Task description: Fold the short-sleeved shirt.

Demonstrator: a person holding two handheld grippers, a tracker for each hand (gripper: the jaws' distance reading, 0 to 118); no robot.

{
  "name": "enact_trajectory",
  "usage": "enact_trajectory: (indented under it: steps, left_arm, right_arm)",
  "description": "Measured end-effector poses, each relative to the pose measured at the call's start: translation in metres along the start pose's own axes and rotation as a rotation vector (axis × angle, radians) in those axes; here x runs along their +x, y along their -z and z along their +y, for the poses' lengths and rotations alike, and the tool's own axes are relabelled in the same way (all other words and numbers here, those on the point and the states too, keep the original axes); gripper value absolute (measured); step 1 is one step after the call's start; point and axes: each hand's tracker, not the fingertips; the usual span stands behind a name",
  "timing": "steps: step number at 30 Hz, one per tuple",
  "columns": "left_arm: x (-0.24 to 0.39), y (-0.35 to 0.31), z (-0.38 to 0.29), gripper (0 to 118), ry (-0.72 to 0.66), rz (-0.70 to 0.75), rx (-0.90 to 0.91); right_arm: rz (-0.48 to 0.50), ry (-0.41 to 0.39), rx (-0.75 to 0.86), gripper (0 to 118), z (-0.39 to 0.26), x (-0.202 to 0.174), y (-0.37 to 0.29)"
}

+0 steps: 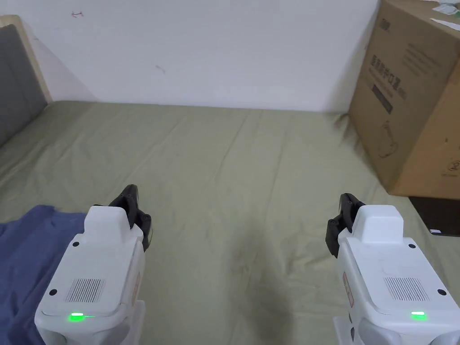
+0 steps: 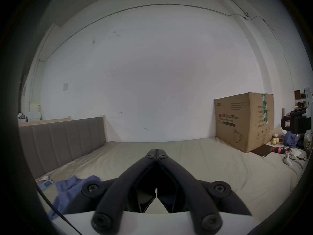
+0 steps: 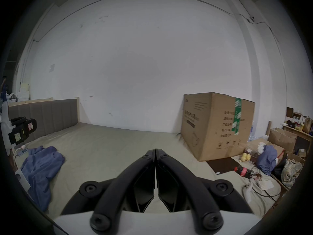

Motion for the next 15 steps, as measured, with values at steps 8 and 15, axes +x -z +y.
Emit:
enact_trajectory:
  steps: [8, 15]
  left_arm:
    - [-0.101, -0.041, 0.002, 0, 0.030, 0.235, -0.019]
    - [-0.186, -0.096, 0.001, 0, 0.071, 0.449, -0.054]
  right_arm:
    - [0.259, 0.006, 0.033, 0, 0.014, -0.098, 0.025]
    - [0.477, 0.023, 0.052, 0, 0.027, -0.194, 0.018]
